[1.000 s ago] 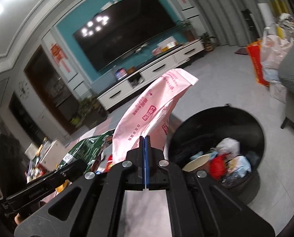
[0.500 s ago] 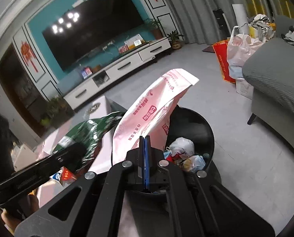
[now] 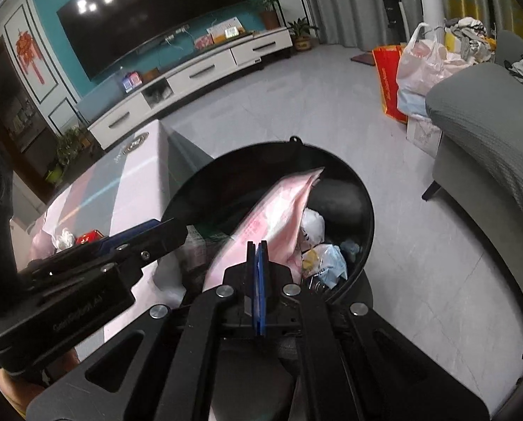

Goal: Collect trash
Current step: 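Carry green bag and pink bag over the bin and open both tools, then move both tools back toward the table trash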

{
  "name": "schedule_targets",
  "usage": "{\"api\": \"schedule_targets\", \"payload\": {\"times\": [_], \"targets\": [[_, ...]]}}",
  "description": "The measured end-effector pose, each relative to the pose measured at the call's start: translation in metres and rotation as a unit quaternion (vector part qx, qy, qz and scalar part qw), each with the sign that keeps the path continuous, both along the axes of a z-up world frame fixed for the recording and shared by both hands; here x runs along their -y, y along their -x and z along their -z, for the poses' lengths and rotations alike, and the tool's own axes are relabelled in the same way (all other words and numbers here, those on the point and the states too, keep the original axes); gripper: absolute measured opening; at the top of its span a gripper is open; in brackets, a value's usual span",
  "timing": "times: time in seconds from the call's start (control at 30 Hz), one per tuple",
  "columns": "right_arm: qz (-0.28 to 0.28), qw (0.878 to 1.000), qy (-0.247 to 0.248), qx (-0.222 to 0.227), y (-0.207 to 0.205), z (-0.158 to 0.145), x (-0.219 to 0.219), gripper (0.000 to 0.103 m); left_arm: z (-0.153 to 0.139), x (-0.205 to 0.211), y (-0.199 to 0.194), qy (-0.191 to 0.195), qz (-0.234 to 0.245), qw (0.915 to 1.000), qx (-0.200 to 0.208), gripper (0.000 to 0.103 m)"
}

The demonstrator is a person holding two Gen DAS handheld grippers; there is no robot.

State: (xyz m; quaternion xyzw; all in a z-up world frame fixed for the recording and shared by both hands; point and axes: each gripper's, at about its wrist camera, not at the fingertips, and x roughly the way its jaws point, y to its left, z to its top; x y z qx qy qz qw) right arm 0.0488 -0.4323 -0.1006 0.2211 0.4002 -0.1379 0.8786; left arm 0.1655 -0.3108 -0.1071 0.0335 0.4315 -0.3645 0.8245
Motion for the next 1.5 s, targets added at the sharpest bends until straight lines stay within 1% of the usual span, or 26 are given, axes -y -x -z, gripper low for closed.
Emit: {"api": "schedule_targets", "payload": {"times": [0.03,0.1,0.13,0.17,0.2,0.23,0.27,0.3,0.33,0.4,0.47,0.57,0.7,0.77,0.9,0.93,1.0,1.07,1.23,1.3,1.37,1.43,1.5], "targets": [[0.001,1.0,-0.001,-0.003,-0.001,0.001,0.0,0.002,0.0,0.0,0.001,-0.001,-0.001,1.0,0.001,0.034],[0.005,1.0,-0.004,-0.006,-0.001,0.001,0.0,0.004,-0.001,-0.002,0.0,0.0,-0.004,1.0,0.002,0.041],[0.008,1.0,-0.008,-0.006,0.0,0.001,0.002,0.009,-0.002,-0.003,0.001,0.001,-0.006,1.0,0.003,0.044],[0.01,1.0,-0.012,-0.005,0.0,0.0,0.003,0.015,-0.003,-0.007,0.0,0.004,-0.008,1.0,0.003,0.049],[0.013,1.0,-0.016,-0.003,0.001,0.0,0.003,0.018,-0.005,-0.01,-0.001,0.007,-0.01,0.9999,0.003,0.054],[0.016,1.0,-0.019,-0.003,0.001,-0.001,0.004,0.027,-0.008,-0.013,0.0,0.012,-0.013,0.9998,0.003,0.057],[0.021,1.0,-0.021,-0.001,0.002,-0.001,0.005,0.033,-0.01,-0.016,0.001,0.015,-0.015,0.9998,0.004,0.065],[0.026,0.999,-0.024,0.003,0.003,-0.002,0.006,0.036,-0.014,-0.022,0.003,0.02,-0.02,0.9996,0.007,0.071],[0.029,0.999,-0.026,0.007,0.003,-0.004,0.006,0.039,-0.016,-0.026,0.005,0.024,-0.023,0.9994,0.01,0.073],[0.032,0.998,-0.039,0.024,0.005,-0.007,0.007,0.043,-0.022,-0.038,0.009,0.034,-0.028,0.9989,0.014,0.085],[0.029,0.997,-0.056,0.041,0.005,-0.01,0.006,0.047,-0.029,-0.055,0.013,0.044,-0.036,0.9983,0.016,0.09],[0.021,0.996,-0.067,0.06,0.002,-0.015,-0.001,0.051,-0.037,-0.082,0.019,0.062,-0.044,0.997,0.012,0.099],[0.001,0.995,-0.069,0.077,-0.008,-0.022,-0.019,0.052,-0.046,-0.126,0.025,0.094,-0.073,0.9929,0.005,0.1],[-0.012,0.994,-0.07,0.08,-0.014,-0.024,-0.029,0.056,-0.047,-0.154,0.024,0.108,-0.103,0.9887,-0.004,0.1],[-0.042,0.994,-0.059,0.086,-0.024,-0.03,-0.059,0.058,-0.042,-0.199,0.021,0.106,-0.164,0.9804,-0.026,0.1],[-0.049,0.993,-0.057,0.087,-0.026,-0.031,-0.065,0.058,-0.042,-0.208,0.022,0.105,-0.179,0.9779,-0.024,0.1],[-0.068,0.992,-0.057,0.087,-0.032,-0.032,-0.081,0.059,-0.043,-0.238,0.027,0.105,-0.217,0.9706,0.0,0.1],[-0.083,0.991,-0.056,0.086,-0.036,-0.031,-0.096,0.059,-0.045,-0.268,0.029,0.112,-0.238,0.9645,0.015,0.1],[-0.124,0.988,-0.043,0.079,-0.047,-0.03,-0.136,0.059,-0.042,-0.346,0.028,0.139,-0.291,0.9463,0.019,0.1],[-0.145,0.986,-0.04,0.078,-0.051,-0.03,-0.153,0.059,-0.04,-0.374,0.031,0.145,-0.314,0.9374,0.035,0.1],[-0.164,0.983,-0.035,0.077,-0.055,-0.03,-0.17,0.059,-0.036,-0.401,0.038,0.149,-0.343,0.9252,0.063,0.1],[-0.192,0.978,-0.033,0.075,-0.059,-0.029,-0.19,0.059,-0.035,-0.421,0.042,0.14,-0.358,0.9201,0.073,0.1],[-0.222,0.971,-0.035,0.076,-0.062,-0.029,-0.209,0.059,-0.034,-0.437,0.041,0.108,-0.384,0.9144,0.069,0.1]]}}
